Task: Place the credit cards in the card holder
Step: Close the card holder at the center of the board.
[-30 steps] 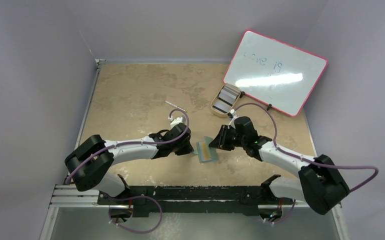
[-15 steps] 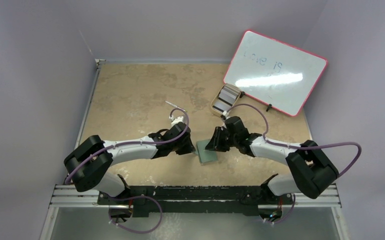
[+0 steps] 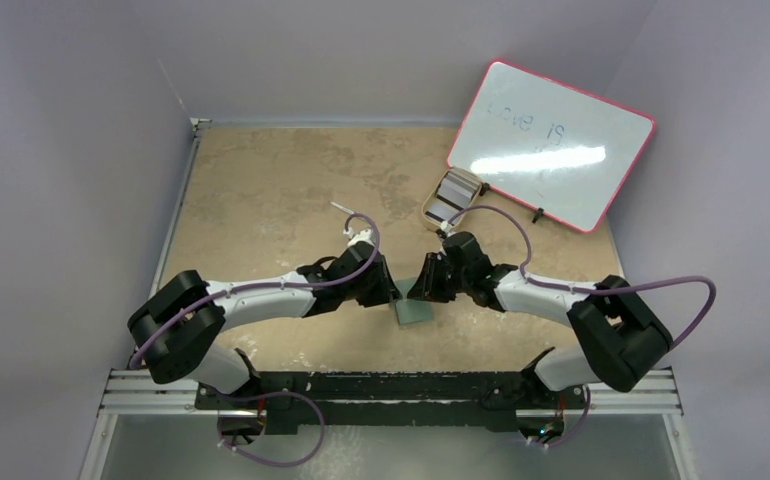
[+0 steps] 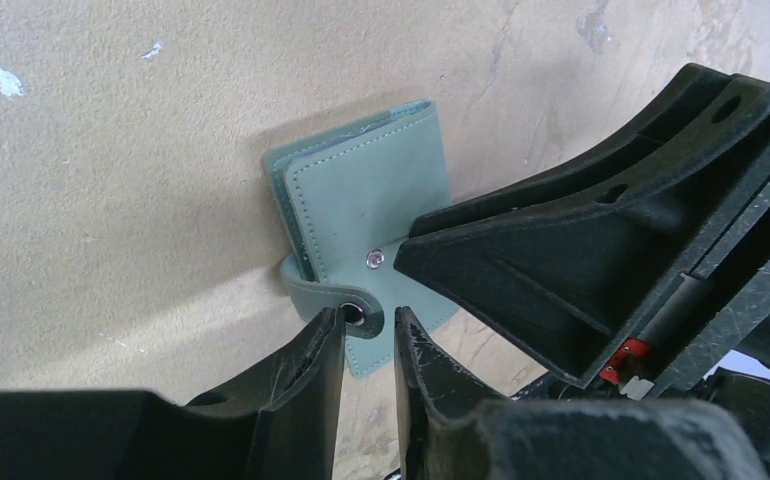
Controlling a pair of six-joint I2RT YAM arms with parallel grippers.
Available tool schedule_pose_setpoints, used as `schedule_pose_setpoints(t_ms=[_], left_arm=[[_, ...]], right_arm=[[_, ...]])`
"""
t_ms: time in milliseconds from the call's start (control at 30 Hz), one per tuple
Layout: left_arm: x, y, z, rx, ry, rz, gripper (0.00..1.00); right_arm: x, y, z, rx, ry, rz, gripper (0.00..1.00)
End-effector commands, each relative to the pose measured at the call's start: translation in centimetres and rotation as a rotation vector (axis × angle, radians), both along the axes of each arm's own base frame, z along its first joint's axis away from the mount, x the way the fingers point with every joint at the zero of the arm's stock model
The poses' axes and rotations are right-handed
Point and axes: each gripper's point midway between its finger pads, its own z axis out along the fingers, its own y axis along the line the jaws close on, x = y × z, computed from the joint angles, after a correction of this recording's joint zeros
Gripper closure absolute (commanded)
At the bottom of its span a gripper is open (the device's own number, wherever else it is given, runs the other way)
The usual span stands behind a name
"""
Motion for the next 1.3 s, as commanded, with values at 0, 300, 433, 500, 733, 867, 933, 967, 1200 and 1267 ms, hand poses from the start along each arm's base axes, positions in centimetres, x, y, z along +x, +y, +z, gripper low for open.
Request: schedule_pose_setpoints(t_ms=[0, 300, 433, 500, 733, 867, 933, 967, 1200, 1267], left_arm=[[1.1, -1.8, 2.8, -0.085, -0.067, -0.018, 0.75], [1.4, -1.5, 1.7, -0.067, -0.073, -0.002, 0.77], [1.6, -1.3, 1.7, -0.061, -0.083, 0.009, 0.77], [1.7, -1.2, 1.6, -0.054, -0.086, 0.015, 0.79], [2.1, -0.3, 1.8, -0.028, -0.105, 0.05, 0.8], [2.3, 0.1, 1.9, -0.018, -0.12, 0.067, 0.8], [2.4, 0.2, 1.6, -0.008, -0.12, 0.072, 0.8], [2.5, 0.3, 1.5, -0.004, -0.12, 0.073, 0.8], [2.8, 0.7, 1.1, 0.014, -0.129, 0.093, 0.81], [2.8, 0.8, 0.9, 0.018, -0.128, 0.097, 0.82]], right_arm=[[0.2, -0.4, 0.0, -0.026, -0.017, -0.018, 0.72], [0.4, 0.1, 2.0, 0.037, -0.067, -0.019, 0.73], [0.4, 0.9, 3.6, 0.112, -0.101, -0.004, 0.72], [0.3, 1.3, 4.3, 0.146, -0.116, 0.007, 0.72], [0.2, 1.6, 3.2, 0.144, -0.092, 0.021, 0.7], [-0.1, 2.3, 2.4, 0.151, -0.077, 0.04, 0.7], [-0.2, 2.6, 2.1, 0.15, -0.07, 0.044, 0.7], [-0.2, 2.8, 1.9, 0.151, -0.066, 0.048, 0.7], [-0.6, 3.5, 1.9, 0.172, -0.076, 0.06, 0.68], [-0.6, 3.6, 2.2, 0.189, -0.086, 0.059, 0.68]])
